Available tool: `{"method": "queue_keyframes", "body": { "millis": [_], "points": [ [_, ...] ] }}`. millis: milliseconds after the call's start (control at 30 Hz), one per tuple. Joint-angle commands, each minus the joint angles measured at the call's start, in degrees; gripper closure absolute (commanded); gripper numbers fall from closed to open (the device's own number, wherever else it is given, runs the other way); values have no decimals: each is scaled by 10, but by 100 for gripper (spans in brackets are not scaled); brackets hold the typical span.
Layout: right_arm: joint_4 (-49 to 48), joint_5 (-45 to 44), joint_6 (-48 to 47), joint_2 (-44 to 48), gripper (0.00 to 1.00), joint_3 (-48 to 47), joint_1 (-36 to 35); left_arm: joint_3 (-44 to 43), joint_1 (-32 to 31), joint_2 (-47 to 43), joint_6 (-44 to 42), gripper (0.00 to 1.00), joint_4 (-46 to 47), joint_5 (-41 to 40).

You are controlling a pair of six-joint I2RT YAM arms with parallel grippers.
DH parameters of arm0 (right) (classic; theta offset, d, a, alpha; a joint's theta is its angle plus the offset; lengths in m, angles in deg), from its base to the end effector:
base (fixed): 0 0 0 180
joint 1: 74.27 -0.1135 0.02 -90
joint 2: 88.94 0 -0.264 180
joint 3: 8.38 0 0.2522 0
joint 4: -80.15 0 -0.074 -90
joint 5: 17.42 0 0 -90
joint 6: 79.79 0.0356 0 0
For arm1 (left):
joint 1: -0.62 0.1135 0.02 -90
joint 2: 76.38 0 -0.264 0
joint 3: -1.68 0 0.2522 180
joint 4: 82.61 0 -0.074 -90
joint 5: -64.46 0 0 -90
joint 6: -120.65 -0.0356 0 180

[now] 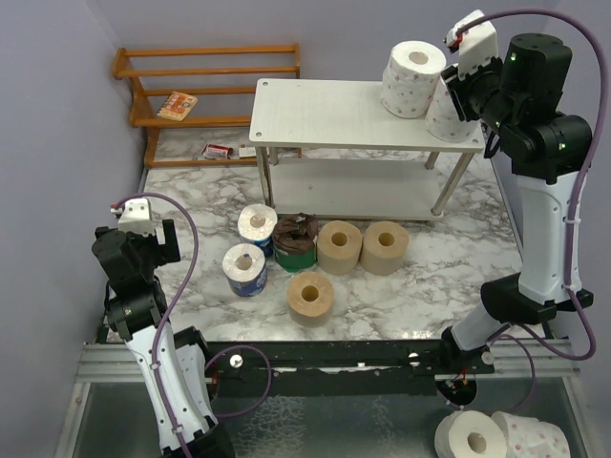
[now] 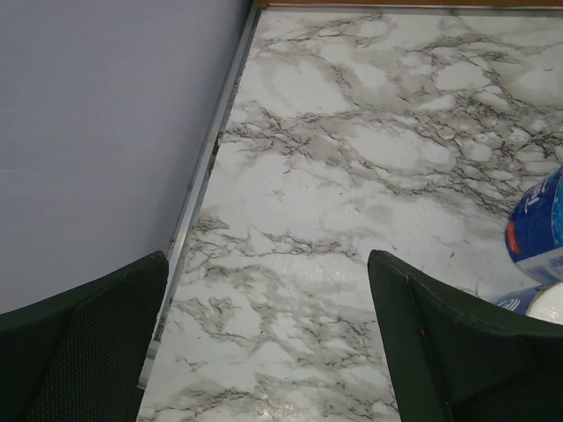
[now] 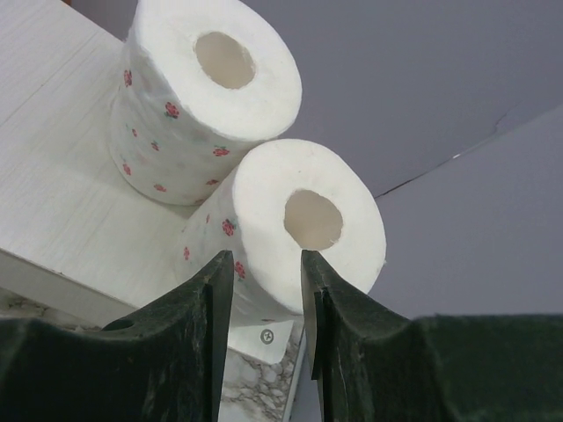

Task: Place and organize the paper towels onto the shelf

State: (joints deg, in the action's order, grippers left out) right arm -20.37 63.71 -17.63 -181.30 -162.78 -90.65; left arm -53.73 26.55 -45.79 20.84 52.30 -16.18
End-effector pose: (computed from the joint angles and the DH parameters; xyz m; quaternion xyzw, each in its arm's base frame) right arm 0.2445 0.0662 0.5673 -0.2601 0.7618 -0.1209 0.5808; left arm 0.1141 0.0490 0.3159 -0.0685 0.8162 0.1111 0.5628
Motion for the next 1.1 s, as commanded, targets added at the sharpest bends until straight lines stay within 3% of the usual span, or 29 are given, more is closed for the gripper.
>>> {"method": "queue_keyframes", "body": {
  "millis": [0,67,133,167,267,400,600,767,933,1067],
  "points": [
    [-19,2,-14,-4,63,-19,3,4,5,-6,3,1,14,-14],
    [20,61,-15,-2,58,-34,3,4,6,-7,2,1,13,-14],
    [88,238,-38,13,54,-39,3,0,5,-14,3,1,13,-19],
    [115,320,-55,29,48,-23,2,-2,5,-21,3,1,13,-23],
    [143,467,-83,72,33,47,-5,1,6,-50,5,1,21,-47],
    [151,389,-67,39,34,116,-68,-10,6,-57,-4,1,17,-21],
    [122,375,-132,110,34,364,-180,-82,6,19,-36,1,-55,100],
    [25,339,-143,230,35,601,-182,-262,5,179,-145,1,-224,186],
    [-110,270,-98,354,36,827,-128,-392,5,278,-381,1,-489,374],
    [-170,240,-62,420,41,919,-81,-387,-22,296,-453,1,-513,425]
  ]
}}
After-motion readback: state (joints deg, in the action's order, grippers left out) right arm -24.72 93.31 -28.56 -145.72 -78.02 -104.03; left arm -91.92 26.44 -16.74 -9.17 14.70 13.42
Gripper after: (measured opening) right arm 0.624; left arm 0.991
